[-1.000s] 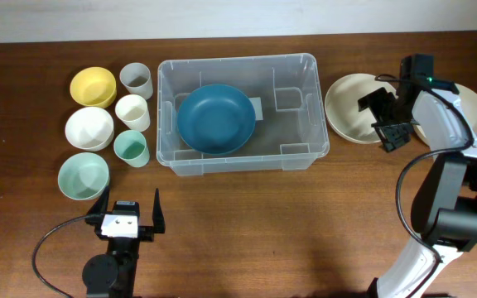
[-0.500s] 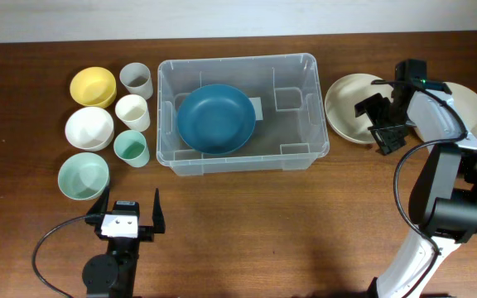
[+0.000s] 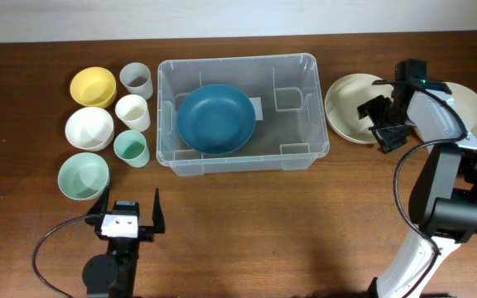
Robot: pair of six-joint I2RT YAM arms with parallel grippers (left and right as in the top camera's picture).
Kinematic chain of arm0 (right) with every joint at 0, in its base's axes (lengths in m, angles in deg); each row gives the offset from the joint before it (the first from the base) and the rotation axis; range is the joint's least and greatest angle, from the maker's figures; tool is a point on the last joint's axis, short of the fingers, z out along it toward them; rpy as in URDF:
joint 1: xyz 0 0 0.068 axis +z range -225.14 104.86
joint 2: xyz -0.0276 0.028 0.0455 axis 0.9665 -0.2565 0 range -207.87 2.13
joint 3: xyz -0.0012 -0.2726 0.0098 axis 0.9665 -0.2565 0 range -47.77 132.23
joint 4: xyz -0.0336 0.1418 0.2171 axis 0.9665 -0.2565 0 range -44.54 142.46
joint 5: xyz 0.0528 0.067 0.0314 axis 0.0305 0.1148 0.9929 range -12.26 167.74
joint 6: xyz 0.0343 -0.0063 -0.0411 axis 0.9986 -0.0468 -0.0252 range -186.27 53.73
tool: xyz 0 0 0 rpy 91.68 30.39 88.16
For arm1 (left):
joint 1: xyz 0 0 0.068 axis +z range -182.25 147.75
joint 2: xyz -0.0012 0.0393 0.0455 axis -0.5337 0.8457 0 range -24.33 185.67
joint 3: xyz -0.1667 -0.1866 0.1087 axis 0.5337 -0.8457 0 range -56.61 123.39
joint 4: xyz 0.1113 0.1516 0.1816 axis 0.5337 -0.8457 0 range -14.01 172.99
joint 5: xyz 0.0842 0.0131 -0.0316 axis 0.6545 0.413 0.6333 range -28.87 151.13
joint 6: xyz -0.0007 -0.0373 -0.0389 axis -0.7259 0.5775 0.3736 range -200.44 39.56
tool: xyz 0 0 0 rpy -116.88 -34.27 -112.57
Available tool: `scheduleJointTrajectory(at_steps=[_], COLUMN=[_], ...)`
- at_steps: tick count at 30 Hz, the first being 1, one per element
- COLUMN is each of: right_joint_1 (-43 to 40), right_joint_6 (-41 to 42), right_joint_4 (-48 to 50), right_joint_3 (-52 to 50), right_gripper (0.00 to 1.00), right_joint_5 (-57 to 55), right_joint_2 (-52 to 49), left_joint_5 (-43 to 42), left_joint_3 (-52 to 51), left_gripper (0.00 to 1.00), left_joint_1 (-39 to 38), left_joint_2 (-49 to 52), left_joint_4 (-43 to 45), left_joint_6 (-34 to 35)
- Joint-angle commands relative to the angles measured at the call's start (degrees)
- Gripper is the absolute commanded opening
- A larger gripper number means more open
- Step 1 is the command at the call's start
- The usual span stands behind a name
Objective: Pack container
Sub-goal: 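Grasp the rim of the cream bowl with the right gripper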
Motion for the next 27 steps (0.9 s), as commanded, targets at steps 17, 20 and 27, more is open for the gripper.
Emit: scheduleJointTrajectory(at_steps=[17,20,27], right_joint_1=[0.31,0.31,0.31], right_joint_6=[0.24,0.24,0.26], right_joint_4=[2.38,2.58,2.58], right_joint_3=[-3.61,-3.61,-3.61], right_gripper=[0.75,0.65,0.37], right_joint_5=[-1.79,-1.79,-1.77], right_joint_2=[-1.18,-1.18,-1.18], left_joint_5=[-0.79,-0.76,-0.74], left_joint_3=[-0.42,-0.42,-0.42], left_gripper=[1.00,1.00,1.00], left_joint_1=[0.24,0.24,0.24], left_joint_2=[-0.42,-0.42,-0.42], left_joint_4=[0.02,0.02,0.02], left_joint_6=[-0.31,-0.31,-0.33])
